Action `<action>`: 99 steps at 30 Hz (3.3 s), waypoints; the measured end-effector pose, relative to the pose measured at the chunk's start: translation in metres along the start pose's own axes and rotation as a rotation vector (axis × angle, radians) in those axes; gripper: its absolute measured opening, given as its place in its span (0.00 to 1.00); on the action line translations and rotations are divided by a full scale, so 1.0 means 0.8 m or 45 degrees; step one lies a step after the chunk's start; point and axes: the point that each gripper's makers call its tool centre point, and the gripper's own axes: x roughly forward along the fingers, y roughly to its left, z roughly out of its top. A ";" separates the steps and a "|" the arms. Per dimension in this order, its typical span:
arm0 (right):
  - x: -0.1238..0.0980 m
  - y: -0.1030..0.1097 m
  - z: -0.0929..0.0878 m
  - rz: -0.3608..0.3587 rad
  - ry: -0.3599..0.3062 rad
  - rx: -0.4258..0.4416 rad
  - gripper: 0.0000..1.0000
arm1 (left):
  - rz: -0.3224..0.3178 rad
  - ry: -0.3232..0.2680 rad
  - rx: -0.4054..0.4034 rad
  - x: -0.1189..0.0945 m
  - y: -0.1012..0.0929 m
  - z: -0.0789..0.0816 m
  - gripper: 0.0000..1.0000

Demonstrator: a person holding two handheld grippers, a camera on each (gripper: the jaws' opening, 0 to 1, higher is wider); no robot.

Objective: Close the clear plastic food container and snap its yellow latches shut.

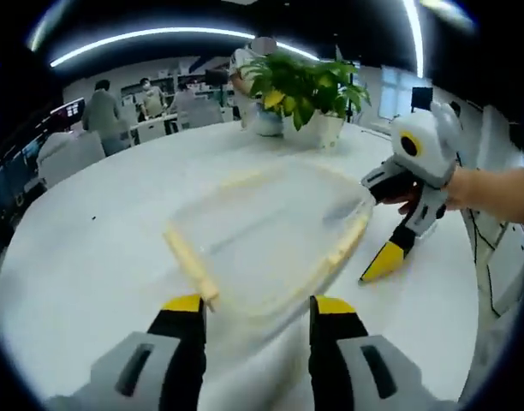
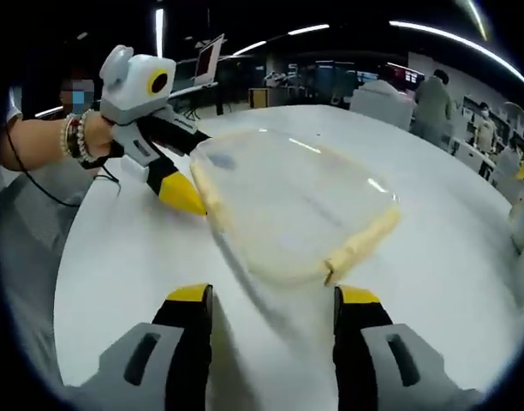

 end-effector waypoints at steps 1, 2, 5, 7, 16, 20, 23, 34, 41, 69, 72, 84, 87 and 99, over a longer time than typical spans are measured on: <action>0.003 0.001 0.002 0.002 -0.005 -0.001 0.52 | 0.007 0.015 0.022 -0.003 0.002 -0.003 0.42; 0.006 0.002 0.004 0.002 -0.008 -0.001 0.51 | 0.009 0.017 0.023 -0.004 0.005 -0.005 0.41; 0.015 0.007 0.012 0.008 -0.015 0.005 0.52 | 0.025 0.024 0.008 -0.011 0.013 -0.009 0.41; 0.023 0.013 0.017 0.017 -0.020 0.003 0.51 | 0.038 0.028 -0.004 -0.018 0.021 -0.014 0.41; 0.066 0.042 0.051 0.073 -0.053 -0.006 0.49 | 0.102 0.107 -0.025 -0.051 0.067 -0.045 0.42; 0.091 0.053 0.069 0.098 -0.053 -0.026 0.48 | 0.145 0.141 -0.014 -0.063 0.095 -0.056 0.42; 0.105 0.058 0.080 0.113 -0.049 -0.035 0.50 | 0.166 0.143 -0.025 -0.068 0.109 -0.060 0.42; 0.144 0.066 0.111 0.127 -0.089 0.001 0.53 | 0.219 0.179 -0.041 -0.079 0.153 -0.069 0.43; 0.149 0.063 0.117 0.120 -0.093 0.026 0.54 | 0.223 0.166 -0.080 -0.072 0.162 -0.072 0.45; 0.141 0.055 0.113 0.076 -0.034 -0.019 0.48 | 0.193 0.147 -0.097 -0.075 0.154 -0.067 0.42; 0.135 0.056 0.118 0.089 -0.056 0.000 0.48 | 0.193 0.095 -0.103 -0.078 0.152 -0.060 0.47; 0.108 0.053 0.104 0.061 -0.037 0.019 0.62 | 0.167 0.050 -0.033 -0.094 0.130 -0.048 0.69; 0.094 0.056 0.108 0.059 -0.064 0.044 0.71 | 0.165 0.033 -0.020 -0.100 0.122 -0.044 0.78; 0.030 0.071 0.121 -0.034 -0.140 0.117 0.85 | 0.137 -0.083 -0.119 -0.163 0.104 -0.024 0.93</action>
